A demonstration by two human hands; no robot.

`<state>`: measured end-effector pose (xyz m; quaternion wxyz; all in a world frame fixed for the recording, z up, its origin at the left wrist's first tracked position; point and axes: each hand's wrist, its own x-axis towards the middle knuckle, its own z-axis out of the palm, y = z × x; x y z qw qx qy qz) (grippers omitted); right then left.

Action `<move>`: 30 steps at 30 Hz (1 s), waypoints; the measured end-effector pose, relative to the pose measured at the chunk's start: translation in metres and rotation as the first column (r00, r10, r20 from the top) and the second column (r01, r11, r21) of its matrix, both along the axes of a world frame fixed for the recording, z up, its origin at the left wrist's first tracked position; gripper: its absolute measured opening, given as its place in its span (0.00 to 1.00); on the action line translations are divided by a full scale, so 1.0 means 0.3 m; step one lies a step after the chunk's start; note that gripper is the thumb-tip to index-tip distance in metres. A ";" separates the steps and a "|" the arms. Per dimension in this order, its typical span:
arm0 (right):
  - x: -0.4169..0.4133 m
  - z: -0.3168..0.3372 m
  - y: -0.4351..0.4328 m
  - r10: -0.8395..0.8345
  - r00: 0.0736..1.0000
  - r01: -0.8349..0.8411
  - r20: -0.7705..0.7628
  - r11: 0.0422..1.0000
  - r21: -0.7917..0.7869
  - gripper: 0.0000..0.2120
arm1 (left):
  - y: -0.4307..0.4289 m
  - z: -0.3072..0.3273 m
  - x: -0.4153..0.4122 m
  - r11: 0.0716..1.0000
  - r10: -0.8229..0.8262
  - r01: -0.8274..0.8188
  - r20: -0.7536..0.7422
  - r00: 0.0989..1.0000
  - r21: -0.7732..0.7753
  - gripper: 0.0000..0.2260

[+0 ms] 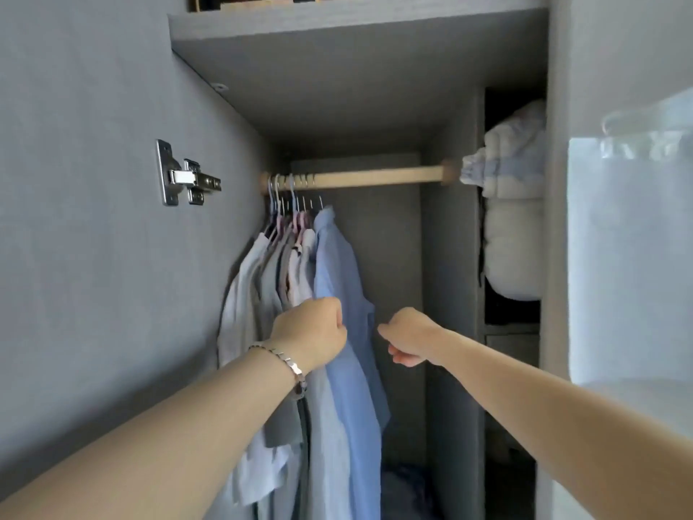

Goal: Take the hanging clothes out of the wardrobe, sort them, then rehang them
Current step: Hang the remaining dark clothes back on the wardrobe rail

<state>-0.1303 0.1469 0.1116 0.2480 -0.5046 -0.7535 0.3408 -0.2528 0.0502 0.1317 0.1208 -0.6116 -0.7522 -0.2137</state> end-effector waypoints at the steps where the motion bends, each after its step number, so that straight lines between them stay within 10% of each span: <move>1: 0.053 -0.035 -0.047 -0.028 1.000 0.028 0.009 0.999 -0.036 0.15 | -0.017 -0.036 0.037 0.997 -0.031 0.030 -0.010 0.999 -0.064 0.07; 7: 0.470 -0.221 -0.311 -0.144 0.965 0.163 0.218 0.984 -0.075 0.12 | -0.116 -0.215 0.367 0.866 -0.285 0.263 0.011 0.958 -0.426 0.09; 16: 1.251 -0.672 -0.892 -0.524 0.787 0.610 0.326 0.737 -0.290 0.12 | -0.337 -0.570 1.131 0.538 -0.678 0.658 0.193 0.710 -0.527 0.07; 30: 2.081 -1.259 -2.448 -0.917 0.008 0.866 0.399 -0.193 -0.461 0.08 | -1.431 -1.134 2.321 -0.209 -0.928 0.744 0.369 0.054 -0.635 0.07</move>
